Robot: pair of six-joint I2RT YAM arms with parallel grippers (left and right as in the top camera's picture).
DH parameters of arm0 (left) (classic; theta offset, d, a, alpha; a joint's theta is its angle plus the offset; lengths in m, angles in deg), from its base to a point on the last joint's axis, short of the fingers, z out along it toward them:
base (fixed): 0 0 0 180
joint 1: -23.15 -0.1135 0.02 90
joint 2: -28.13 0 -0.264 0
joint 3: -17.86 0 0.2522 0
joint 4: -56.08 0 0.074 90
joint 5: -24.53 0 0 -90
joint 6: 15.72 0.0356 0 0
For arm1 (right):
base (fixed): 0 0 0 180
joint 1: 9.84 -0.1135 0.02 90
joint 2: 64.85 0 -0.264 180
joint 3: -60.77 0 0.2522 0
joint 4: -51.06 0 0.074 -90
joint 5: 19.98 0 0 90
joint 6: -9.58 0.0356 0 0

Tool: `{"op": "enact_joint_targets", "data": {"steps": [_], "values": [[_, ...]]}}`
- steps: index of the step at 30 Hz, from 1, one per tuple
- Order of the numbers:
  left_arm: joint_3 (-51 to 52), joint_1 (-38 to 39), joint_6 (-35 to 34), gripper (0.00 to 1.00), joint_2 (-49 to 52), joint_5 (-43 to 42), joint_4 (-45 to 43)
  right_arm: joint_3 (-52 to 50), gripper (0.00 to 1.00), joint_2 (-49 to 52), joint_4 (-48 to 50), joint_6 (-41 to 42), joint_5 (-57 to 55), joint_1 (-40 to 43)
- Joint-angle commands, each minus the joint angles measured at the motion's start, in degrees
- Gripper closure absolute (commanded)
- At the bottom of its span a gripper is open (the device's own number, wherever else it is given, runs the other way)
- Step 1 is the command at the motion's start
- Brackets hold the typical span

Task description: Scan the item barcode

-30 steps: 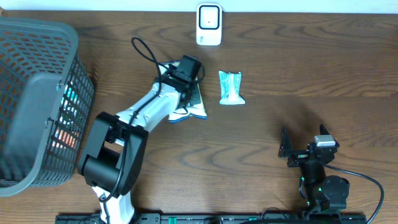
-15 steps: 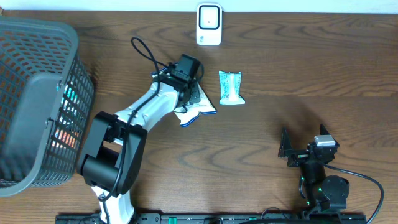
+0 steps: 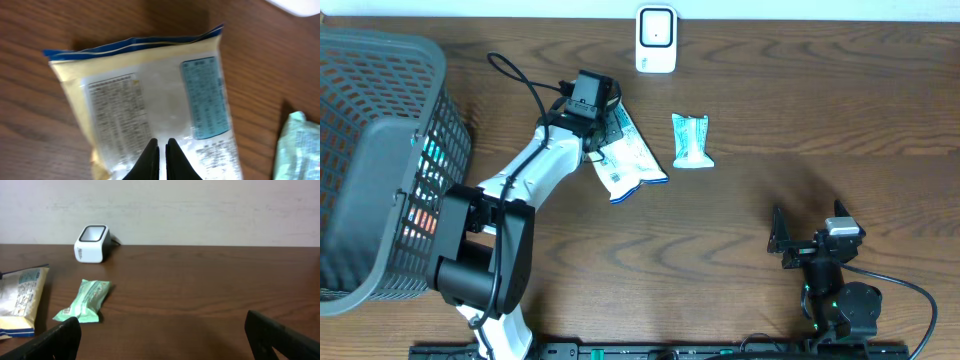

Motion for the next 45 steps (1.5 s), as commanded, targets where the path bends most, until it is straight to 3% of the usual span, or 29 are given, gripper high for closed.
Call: {"op": "enact_joint_targets", "data": {"steps": [1, 6, 13, 26, 30, 38, 45], "values": [[0.6, 0.3, -3.8, 0.93, 2.6, 0.6, -0.7, -0.1, 0.01, -0.3, -0.2, 0.6, -0.5, 0.3], [0.6, 0.6, -6.8, 0.92, 5.5, 0.2, -2.9, -0.1, 0.01, -0.3, -0.2, 0.6, -0.5, 0.3], [0.6, 2.3, -6.9, 0.92, 7.6, -6.4, -8.2, -0.1, 0.01, -0.3, -0.2, 0.6, -0.5, 0.3], [0.6, 4.7, -6.8, 0.92, 7.6, -7.0, -10.3, -0.1, 0.01, -0.3, -0.2, 0.6, -0.5, 0.3], [0.3, 4.6, -3.1, 0.92, 7.6, -7.0, -10.5, 0.0, 0.01, -0.3, -0.2, 0.6, -0.5, 0.3], [-0.1, 2.8, 1.1, 0.92, 1.7, -6.0, -7.8, 0.0, 0.01, -0.3, -0.2, 0.6, -0.5, 0.3], [-0.1, -1.9, 1.4, 0.93, -4.7, 5.3, 3.7, -0.1, 0.01, -0.3, -0.2, 0.6, -0.5, 0.3]]}}
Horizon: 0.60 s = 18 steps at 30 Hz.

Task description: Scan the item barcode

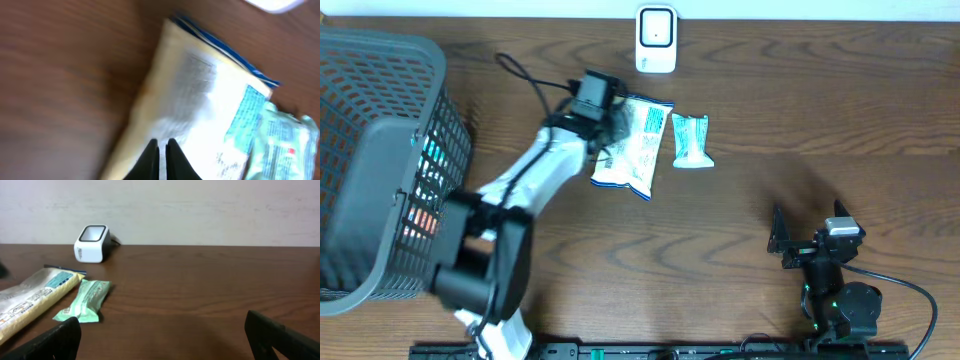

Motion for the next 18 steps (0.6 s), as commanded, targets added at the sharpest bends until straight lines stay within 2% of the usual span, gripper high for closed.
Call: {"op": "enact_joint_targets", "data": {"steps": [1, 6, 9, 18], "values": [[-0.1, -2.6, 1.4, 0.93, -2.3, 5.8, 3.8, 0.0, 0.01, -0.3, -0.2, 0.6, -0.5, 0.3], [0.3, -3.0, 1.4, 0.92, 0.0, 2.8, 8.8, -0.1, 0.01, -0.3, -0.2, 0.6, -0.5, 0.3], [0.4, -2.2, 1.4, 0.92, 2.4, -2.4, 7.8, -0.1, 0.01, -0.3, -0.2, 0.6, -0.5, 0.3], [0.4, -0.9, 0.8, 0.93, 6.2, -3.5, 4.8, -0.1, 0.01, -0.3, -0.2, 0.6, -0.5, 0.3]]}}
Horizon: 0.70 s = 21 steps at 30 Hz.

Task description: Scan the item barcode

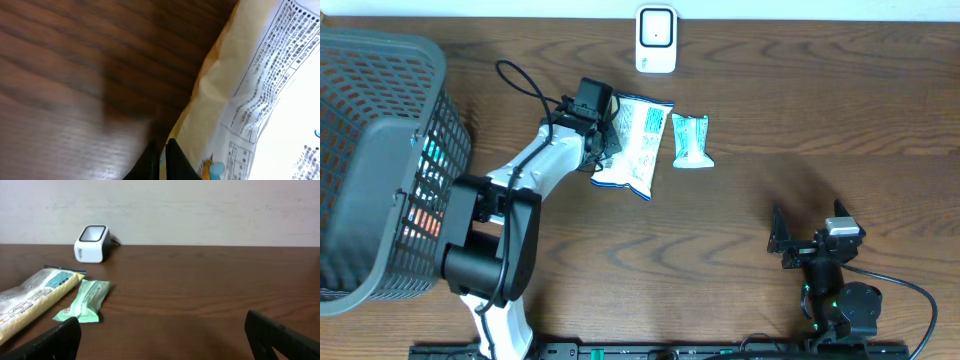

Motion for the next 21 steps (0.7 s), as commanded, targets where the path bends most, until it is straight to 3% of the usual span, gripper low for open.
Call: {"op": "enact_joint_targets", "data": {"steps": [1, 13, 21], "values": [[0.4, 0.3, -0.1, 0.92, 0.6, -1.2, -0.1, 0.0, 0.01, -0.3, -0.2, 0.6, -0.5, 0.3], [0.4, 1.2, 0.0, 0.93, 0.6, -4.1, -3.3, -0.1, 0.01, -0.3, -0.2, 0.6, -0.5, 0.3], [0.2, -1.4, 0.2, 0.93, -1.0, -4.1, -0.5, -0.1, 0.01, -0.3, -0.2, 0.6, -0.5, 0.3]]}}
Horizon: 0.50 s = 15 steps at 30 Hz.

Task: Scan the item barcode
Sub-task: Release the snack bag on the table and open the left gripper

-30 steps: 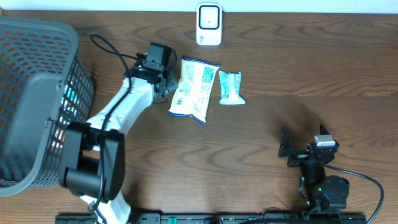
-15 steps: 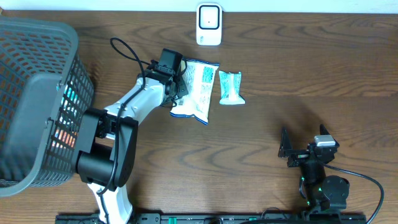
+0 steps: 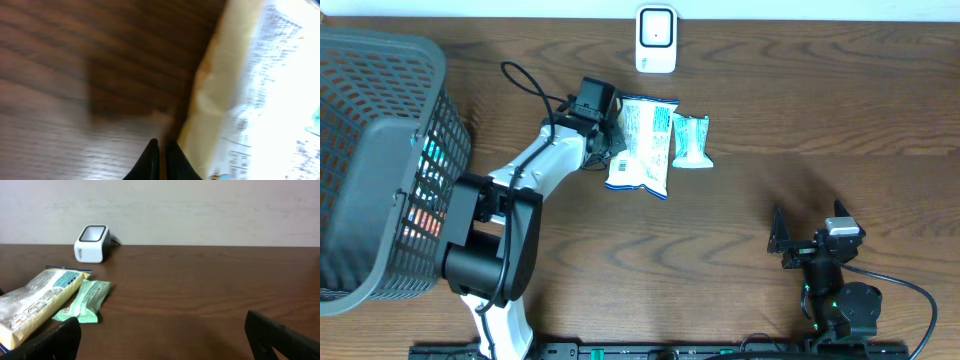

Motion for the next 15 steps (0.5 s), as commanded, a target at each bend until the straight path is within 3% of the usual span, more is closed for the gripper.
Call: {"op": "enact_joint_targets", "data": {"steps": [1, 10, 15], "values": [[0.1, -1.9, 0.5, 0.93, -1.8, -0.1, 1.5, -0.1, 0.01, -0.3, -0.2, 0.6, -0.5, 0.3], [-0.2, -7.5, 3.9, 0.91, -19.5, -0.1, 4.9, -0.1, 0.01, -0.3, -0.2, 0.6, -0.5, 0.3], [-0.2, -10.4, 8.0, 0.48, -33.3, -0.1, 4.9, -0.1, 0.01, -0.3, -0.2, 0.6, -0.5, 0.3]]}}
